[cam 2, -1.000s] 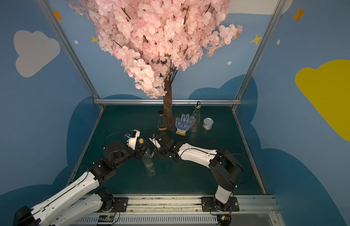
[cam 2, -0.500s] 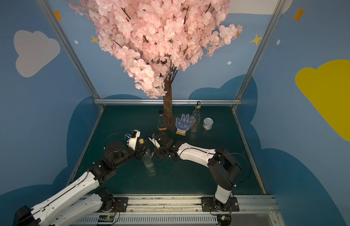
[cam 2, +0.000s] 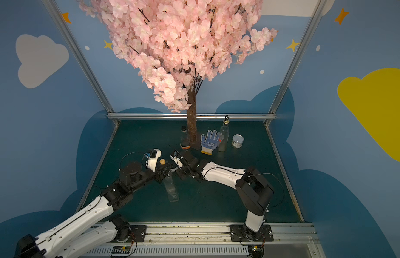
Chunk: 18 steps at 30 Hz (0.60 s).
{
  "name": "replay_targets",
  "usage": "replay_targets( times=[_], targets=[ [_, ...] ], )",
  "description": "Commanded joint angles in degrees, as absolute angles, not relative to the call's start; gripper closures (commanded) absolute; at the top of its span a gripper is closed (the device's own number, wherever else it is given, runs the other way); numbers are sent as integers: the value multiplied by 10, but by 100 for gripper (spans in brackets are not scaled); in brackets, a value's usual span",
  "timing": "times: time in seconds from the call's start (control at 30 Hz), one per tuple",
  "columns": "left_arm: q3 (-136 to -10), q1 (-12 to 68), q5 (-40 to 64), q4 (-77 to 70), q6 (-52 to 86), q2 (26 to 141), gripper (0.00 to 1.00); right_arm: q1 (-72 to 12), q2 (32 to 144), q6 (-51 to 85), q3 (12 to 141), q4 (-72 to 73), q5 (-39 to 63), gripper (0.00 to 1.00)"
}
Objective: Remove the label from the bottle
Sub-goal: Tear open the label from the bottle, then place the bottle at the center of the board.
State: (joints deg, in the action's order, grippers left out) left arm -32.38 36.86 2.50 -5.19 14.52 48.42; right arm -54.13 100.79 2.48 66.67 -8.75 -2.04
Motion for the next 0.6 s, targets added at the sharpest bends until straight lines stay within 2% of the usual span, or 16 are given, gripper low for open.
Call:
replay_targets(
  times=[0.0,0.33,0.57],
  targets=[
    [-316,373,46,-48,156,488,98,-537,1018,20,686,-84,-28,100],
    [-337,373,33,-31,150,483,98,-536,992,23,674,-112,-19,100],
    [-379,373,-41,11,152,480,98,-534,953,32,642,-147,3,100]
  ],
)
